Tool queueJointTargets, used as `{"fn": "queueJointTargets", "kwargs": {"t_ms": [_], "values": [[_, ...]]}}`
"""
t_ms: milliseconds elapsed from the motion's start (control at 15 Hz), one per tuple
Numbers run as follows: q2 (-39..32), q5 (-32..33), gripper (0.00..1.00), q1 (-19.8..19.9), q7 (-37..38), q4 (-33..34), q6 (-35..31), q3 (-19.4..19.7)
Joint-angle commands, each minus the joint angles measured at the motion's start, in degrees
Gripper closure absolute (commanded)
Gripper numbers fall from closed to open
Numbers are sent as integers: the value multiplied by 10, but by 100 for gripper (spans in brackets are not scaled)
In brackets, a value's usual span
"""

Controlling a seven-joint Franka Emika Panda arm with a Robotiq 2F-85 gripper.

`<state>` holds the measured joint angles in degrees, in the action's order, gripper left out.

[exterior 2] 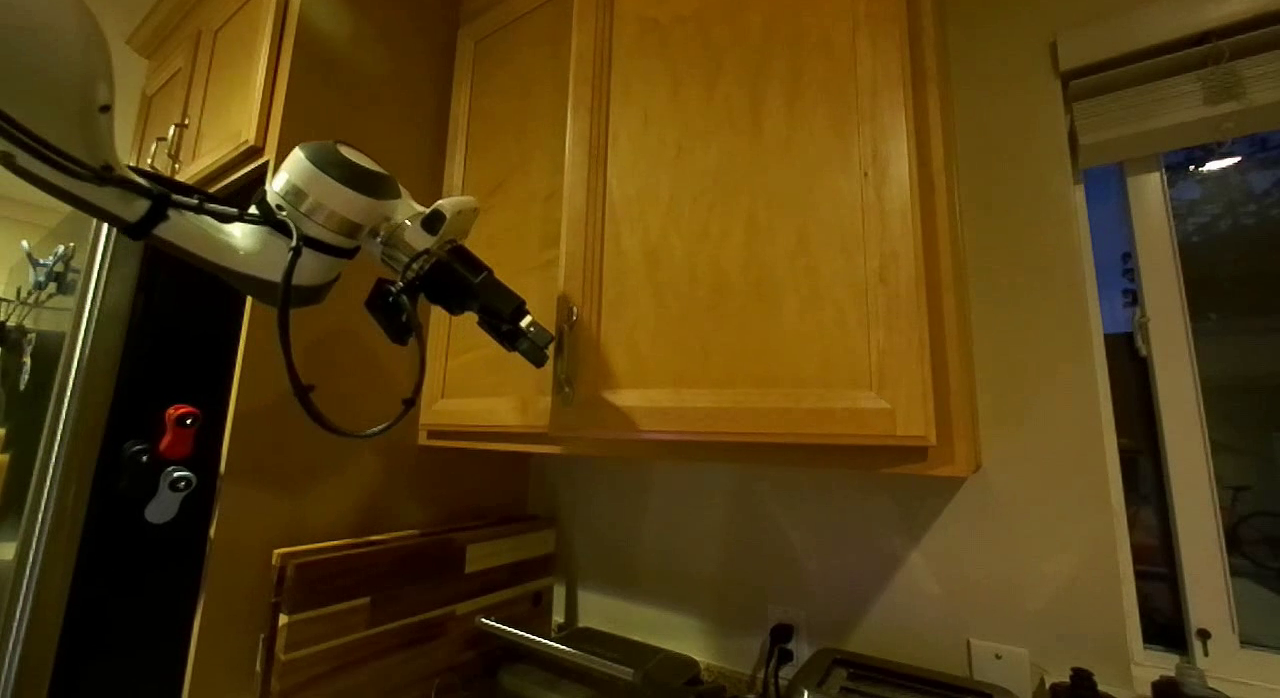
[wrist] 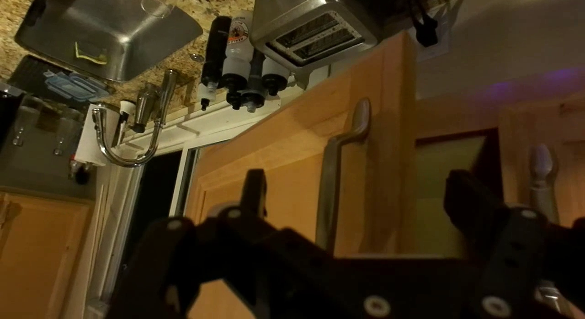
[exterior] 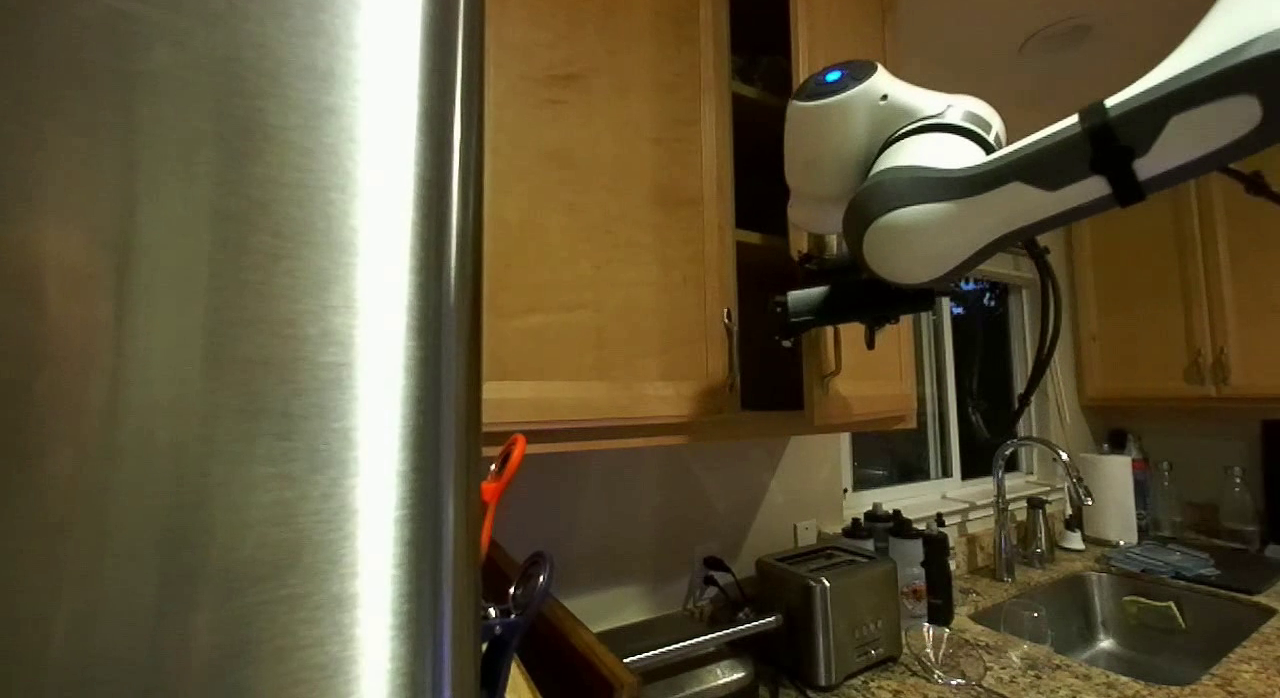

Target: Open the cupboard, take the orange clamp and put it inside

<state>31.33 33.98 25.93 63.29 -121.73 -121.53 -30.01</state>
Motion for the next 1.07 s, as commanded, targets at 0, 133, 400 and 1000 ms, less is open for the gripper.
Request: {"fn": "queueJointTargets", "kwargs": {"t_ms": [0,133,400,1000], "values": [[-70,64,0,-52,48,41,7,32],[-90,95,0,-79,63,51,12,51],[-102,133,0,-136,70,46,16,103],[-58,157,0,-191,57,-14,30,185]]}}
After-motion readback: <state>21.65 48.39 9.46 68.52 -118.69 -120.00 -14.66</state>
